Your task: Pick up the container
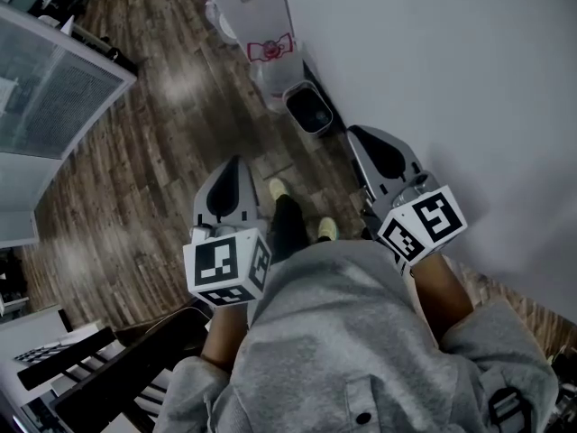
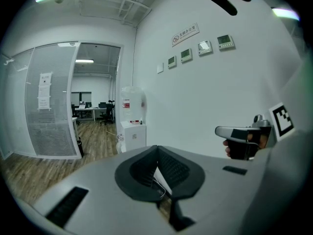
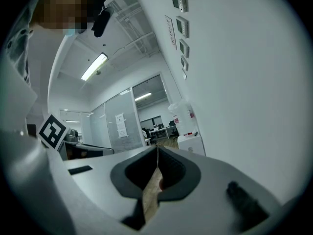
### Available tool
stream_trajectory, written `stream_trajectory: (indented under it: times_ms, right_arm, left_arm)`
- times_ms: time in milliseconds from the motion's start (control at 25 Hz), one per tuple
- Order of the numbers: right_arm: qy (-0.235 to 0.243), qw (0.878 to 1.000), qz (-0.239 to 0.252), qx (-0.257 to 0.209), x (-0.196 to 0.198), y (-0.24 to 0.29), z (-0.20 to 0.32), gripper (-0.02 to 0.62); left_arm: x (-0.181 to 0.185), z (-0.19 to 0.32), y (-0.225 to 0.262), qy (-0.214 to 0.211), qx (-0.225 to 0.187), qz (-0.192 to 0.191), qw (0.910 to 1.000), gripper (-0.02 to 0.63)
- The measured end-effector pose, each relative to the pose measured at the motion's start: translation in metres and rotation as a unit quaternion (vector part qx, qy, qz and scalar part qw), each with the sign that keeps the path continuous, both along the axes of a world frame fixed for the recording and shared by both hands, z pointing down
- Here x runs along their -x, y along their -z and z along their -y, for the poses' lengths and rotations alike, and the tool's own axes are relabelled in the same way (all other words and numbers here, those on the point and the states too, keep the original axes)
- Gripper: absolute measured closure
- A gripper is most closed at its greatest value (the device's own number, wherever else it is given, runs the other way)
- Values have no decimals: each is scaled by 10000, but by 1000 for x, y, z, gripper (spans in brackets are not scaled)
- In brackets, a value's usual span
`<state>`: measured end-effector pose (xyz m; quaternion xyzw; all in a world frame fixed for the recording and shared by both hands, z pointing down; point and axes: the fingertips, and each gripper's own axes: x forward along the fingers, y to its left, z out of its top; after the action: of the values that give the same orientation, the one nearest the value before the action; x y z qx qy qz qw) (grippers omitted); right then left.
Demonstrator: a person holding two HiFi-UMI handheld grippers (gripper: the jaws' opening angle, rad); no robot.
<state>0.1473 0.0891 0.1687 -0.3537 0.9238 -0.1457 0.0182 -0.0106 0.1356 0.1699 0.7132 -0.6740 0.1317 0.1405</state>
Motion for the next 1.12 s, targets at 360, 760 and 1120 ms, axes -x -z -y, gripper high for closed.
stream_trajectory:
  times_ms: [360, 760, 1120]
  right_arm:
    - [-183, 9997, -83, -120, -6, -1, 32, 569]
    - [-340, 9992, -208, 62, 9, -11, 83, 569]
    - [-426, 9983, -379, 95, 56, -12, 145, 569]
  left_arm:
    - [-3, 39, -5, -199, -64, -26, 9998, 591]
    - [15, 96, -16, -329, 98, -126, 9993, 591]
    - [58, 159, -20, -512, 122, -336, 9980, 591]
